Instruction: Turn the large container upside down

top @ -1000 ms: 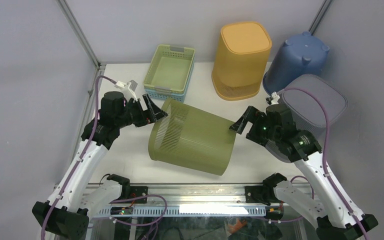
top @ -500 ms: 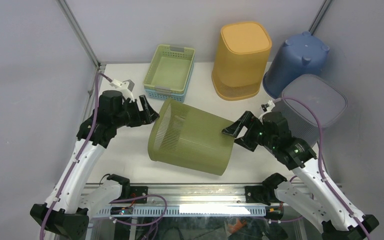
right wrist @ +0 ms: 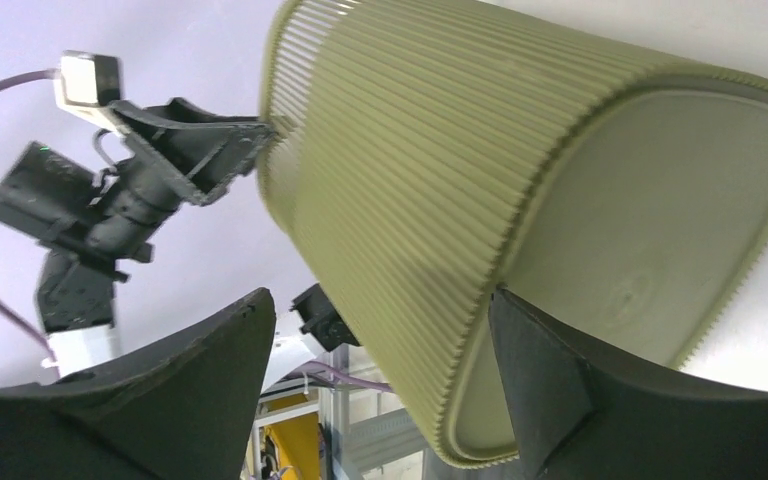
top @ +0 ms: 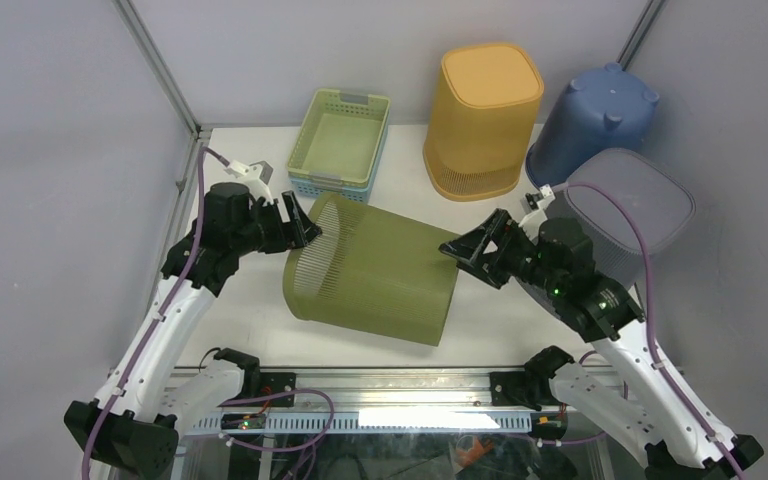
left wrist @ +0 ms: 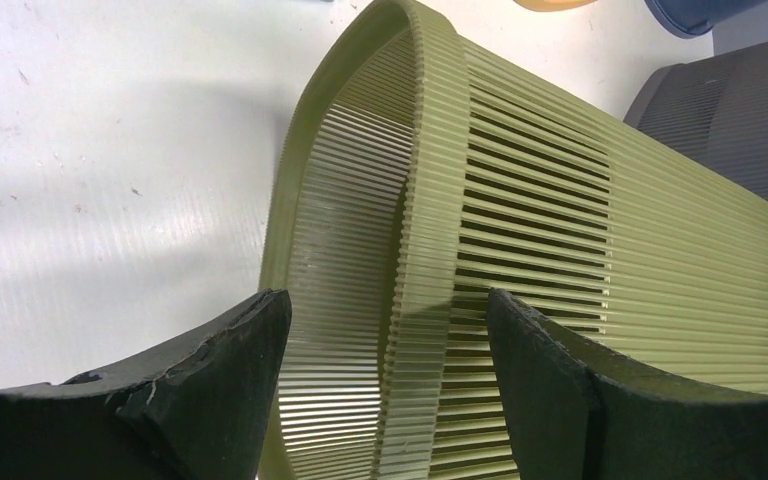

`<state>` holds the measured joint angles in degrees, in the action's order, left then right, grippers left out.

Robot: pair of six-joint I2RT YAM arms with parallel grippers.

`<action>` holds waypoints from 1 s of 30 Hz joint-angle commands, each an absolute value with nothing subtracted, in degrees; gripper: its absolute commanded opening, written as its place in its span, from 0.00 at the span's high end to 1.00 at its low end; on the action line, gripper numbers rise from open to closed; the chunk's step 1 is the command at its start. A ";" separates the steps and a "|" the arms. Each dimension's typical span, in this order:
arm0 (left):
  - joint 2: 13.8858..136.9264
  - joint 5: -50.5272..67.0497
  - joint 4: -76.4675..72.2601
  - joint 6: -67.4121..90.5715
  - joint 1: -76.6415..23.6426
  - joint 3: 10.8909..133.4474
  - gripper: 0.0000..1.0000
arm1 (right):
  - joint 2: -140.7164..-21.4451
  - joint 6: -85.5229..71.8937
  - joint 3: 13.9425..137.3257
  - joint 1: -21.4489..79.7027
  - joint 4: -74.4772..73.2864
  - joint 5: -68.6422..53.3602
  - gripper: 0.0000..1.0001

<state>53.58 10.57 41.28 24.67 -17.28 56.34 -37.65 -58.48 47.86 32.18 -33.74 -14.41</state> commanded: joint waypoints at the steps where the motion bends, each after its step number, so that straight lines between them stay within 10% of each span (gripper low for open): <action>1: 54.66 9.32 43.15 22.03 -17.39 53.86 0.27 | -38.58 -58.66 55.29 32.85 -24.31 -18.38 0.19; 15: 54.48 9.95 42.21 22.50 -17.41 55.95 0.27 | -43.20 -51.84 64.65 33.77 -36.19 -8.65 0.16; 30: 56.77 -0.50 52.93 24.69 -17.31 68.13 0.27 | -35.99 -58.42 47.22 33.84 -40.61 -10.52 0.18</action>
<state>55.07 6.66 49.06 23.86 -17.43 66.98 -36.36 -56.27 48.47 33.54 -45.32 -7.27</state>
